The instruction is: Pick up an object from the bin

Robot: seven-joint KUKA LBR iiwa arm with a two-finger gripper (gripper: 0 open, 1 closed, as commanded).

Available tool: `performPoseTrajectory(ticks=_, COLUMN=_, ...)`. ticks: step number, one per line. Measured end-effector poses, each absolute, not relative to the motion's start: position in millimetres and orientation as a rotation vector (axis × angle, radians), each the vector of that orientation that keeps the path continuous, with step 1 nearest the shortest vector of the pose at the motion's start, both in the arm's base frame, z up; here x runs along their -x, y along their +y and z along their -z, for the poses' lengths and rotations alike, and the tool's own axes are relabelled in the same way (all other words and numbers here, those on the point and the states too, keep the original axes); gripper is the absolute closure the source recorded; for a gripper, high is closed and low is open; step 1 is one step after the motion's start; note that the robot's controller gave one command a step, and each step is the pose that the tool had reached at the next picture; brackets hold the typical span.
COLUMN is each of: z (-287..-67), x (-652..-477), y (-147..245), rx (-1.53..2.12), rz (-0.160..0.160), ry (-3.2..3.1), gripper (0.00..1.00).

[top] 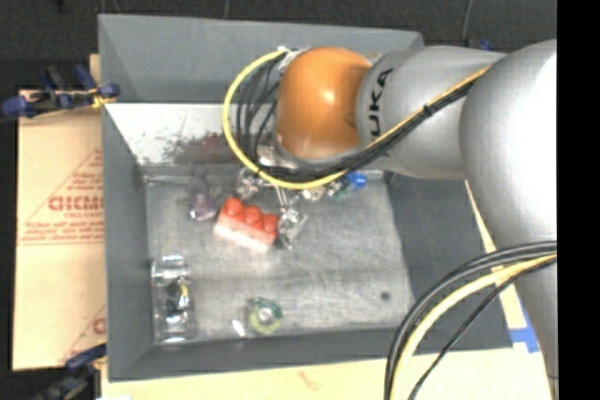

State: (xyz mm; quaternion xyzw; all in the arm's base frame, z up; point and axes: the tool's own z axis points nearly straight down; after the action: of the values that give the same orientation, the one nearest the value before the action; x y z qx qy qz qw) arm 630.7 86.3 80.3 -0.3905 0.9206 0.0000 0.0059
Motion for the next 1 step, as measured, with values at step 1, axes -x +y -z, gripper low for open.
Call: performPoseTrajectory(ticks=1, z=-77.1, x=-617.3, y=114.5, rx=1.495, rz=0.006, ry=2.750, gripper=0.00)
